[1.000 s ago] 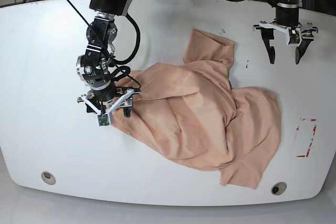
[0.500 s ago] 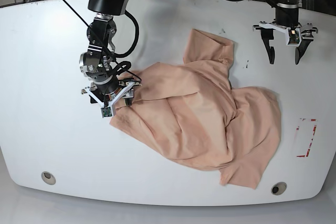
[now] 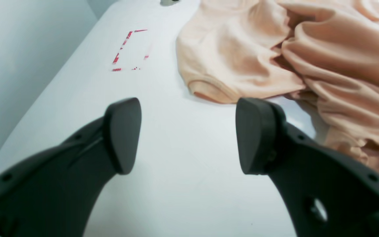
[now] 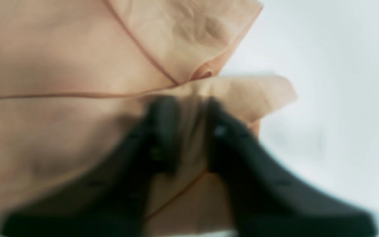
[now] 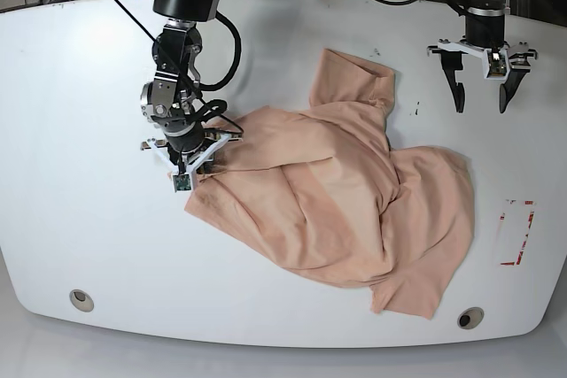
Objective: Fold the T-shirt properly
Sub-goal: 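Pull the grasped shirt edge away from the shirt with the right gripper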
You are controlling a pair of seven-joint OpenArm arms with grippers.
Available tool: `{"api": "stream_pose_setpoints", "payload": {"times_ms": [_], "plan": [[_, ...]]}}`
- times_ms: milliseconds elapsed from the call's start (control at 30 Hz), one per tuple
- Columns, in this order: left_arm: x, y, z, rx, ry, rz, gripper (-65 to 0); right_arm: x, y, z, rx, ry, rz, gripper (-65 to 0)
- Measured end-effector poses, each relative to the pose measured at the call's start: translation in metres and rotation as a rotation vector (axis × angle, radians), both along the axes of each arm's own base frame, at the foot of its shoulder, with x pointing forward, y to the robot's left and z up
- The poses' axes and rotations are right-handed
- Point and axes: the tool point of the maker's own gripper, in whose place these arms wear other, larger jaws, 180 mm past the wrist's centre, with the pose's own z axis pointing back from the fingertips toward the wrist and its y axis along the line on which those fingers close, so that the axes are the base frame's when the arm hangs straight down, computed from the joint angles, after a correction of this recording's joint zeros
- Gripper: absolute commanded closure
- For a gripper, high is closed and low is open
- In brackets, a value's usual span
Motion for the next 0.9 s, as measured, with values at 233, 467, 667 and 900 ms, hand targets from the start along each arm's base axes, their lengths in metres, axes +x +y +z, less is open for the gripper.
{"api": "stream_pose_setpoints", "payload": {"times_ms": [233, 467, 667, 900], "plan": [[0.001, 0.000, 0.001, 0.001, -0.003, 0.000, -42.1, -0.016, 0.000, -0.009, -0.004, 0.026, 0.002, -0.4], [0.002, 0.001, 0.002, 0.003, -0.006, 0.000, -42.2, -0.033, 0.001, -0.011, -0.006, 0.027, 0.022, -0.8], [0.004, 0.001, 0.003, 0.003, -0.009, 0.000, -42.2, -0.048, -0.006, -0.011, -0.045, 0.042, 0.068, -0.8], [0.009, 0.000, 0.005, 0.002, -0.018, -0.002, -42.3, -0.057, -0.029, -0.006, -0.111, 0.051, 0.068, -0.7]]}}
